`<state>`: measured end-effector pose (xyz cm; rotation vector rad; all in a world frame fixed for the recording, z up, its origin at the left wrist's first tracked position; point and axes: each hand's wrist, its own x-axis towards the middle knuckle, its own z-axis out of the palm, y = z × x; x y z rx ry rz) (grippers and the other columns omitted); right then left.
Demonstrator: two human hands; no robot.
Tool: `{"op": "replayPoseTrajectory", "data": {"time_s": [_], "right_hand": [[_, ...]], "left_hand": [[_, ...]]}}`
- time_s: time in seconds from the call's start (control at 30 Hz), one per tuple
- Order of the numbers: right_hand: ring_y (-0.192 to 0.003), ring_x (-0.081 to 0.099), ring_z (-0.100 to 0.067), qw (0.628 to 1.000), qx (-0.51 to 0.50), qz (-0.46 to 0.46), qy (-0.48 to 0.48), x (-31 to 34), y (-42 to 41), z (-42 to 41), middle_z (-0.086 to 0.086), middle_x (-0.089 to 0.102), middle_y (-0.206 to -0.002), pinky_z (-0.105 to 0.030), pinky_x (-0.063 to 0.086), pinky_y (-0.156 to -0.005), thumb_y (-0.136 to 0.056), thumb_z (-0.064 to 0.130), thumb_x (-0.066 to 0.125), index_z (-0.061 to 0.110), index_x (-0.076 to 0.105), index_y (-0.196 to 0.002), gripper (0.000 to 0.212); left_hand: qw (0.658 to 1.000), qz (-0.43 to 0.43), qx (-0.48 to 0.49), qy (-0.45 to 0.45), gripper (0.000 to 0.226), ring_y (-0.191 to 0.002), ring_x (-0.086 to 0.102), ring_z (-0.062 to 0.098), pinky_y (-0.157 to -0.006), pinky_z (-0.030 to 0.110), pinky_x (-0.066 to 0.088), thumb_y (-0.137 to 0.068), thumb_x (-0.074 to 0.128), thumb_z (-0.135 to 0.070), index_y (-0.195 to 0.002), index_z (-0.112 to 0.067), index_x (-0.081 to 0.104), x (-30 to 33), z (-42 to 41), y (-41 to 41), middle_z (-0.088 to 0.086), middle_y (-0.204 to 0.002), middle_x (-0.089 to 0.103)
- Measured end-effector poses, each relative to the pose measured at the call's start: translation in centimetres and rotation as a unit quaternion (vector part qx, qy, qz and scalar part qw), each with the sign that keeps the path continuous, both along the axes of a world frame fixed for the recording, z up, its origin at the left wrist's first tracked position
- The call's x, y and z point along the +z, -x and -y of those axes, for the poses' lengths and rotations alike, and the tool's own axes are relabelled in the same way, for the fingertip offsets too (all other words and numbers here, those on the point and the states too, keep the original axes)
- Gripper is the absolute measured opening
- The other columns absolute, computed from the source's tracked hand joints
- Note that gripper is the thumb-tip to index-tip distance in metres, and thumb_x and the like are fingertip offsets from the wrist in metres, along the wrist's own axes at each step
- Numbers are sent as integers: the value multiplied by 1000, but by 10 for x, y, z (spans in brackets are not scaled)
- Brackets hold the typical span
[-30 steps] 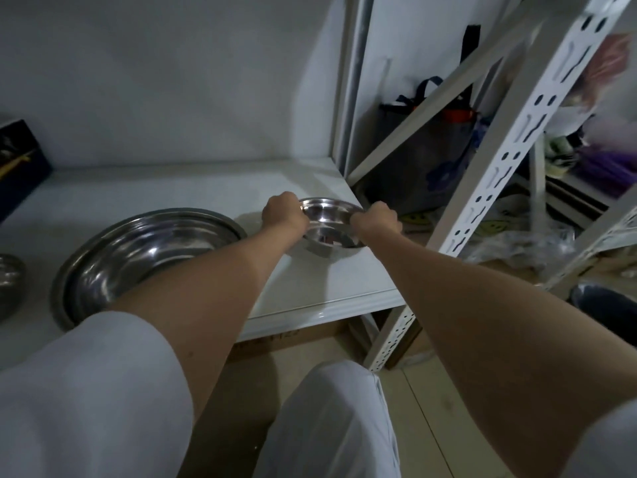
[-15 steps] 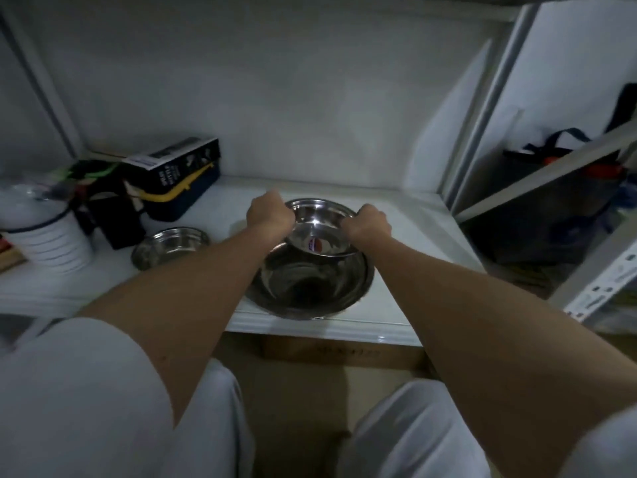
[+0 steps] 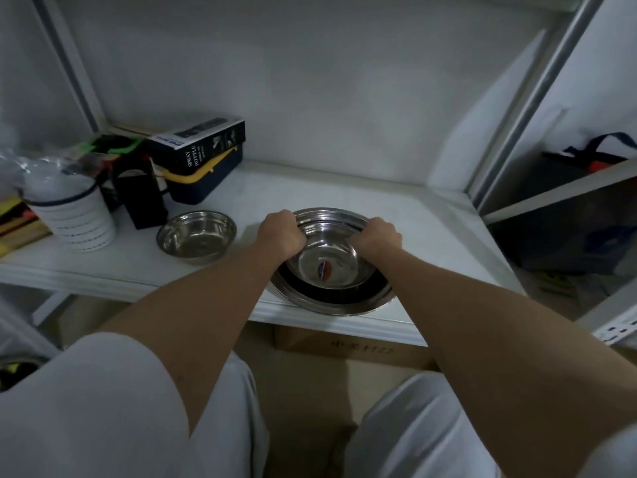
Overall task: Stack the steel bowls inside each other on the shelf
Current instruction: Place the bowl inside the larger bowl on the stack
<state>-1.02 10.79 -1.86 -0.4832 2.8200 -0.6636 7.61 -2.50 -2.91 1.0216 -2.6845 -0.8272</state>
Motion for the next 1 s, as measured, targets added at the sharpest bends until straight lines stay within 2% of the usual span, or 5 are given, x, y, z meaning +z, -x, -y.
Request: {"op": "replayPoseTrajectory", "data": {"time_s": [0.13, 0.23, 0.5, 0.73, 1.0], "right_hand": [[-121, 50, -40, 999, 25, -34, 32, 15, -3, 24, -21, 57, -127, -39, 42, -96, -89, 21, 48, 3, 59, -122, 39], [-119, 55, -39, 996, 54, -25, 60, 16, -8, 44, -21, 62, -125, -35, 44, -93, -85, 19, 49, 1, 63, -118, 39], [-103, 55, -30, 980, 158, 91, 76, -8, -55, 150, -18, 59, -128, -29, 39, -77, -92, 18, 48, 1, 55, -125, 38], [-111, 59, -33, 982, 139, 109, 65, -23, -50, 167, -18, 61, -123, -32, 45, -79, -91, 16, 49, 1, 57, -122, 35], [-112, 58, -34, 988, 104, 33, 113, 26, -37, 139, -16, 64, -113, -38, 47, -94, -91, 21, 50, 4, 61, -111, 28]], "left_hand": [[998, -52, 20, 34, 8, -86, 54, 20, -75, 32, 47, -85, 53, -7, -85, -9, 61, 12, 22, 1, 6, -87, 56], [998, -37, 22, 38, 14, -87, 59, 29, -70, 33, 42, -85, 52, -8, -72, -6, 56, 15, 36, -4, 12, -80, 58], [992, 12, 123, 23, 33, -115, 56, 32, -91, 35, 45, -90, 47, -20, -115, -3, 62, -21, 118, -56, 16, -121, 61], [990, 33, 138, -4, 32, -109, 62, 32, -72, 30, 41, -91, 49, -19, -118, -5, 61, -42, 129, -48, 14, -115, 66], [988, -52, 135, 55, 32, -104, 64, 33, -74, 30, 44, -87, 50, -11, -113, 2, 65, 15, 107, -31, 19, -111, 68]]}}
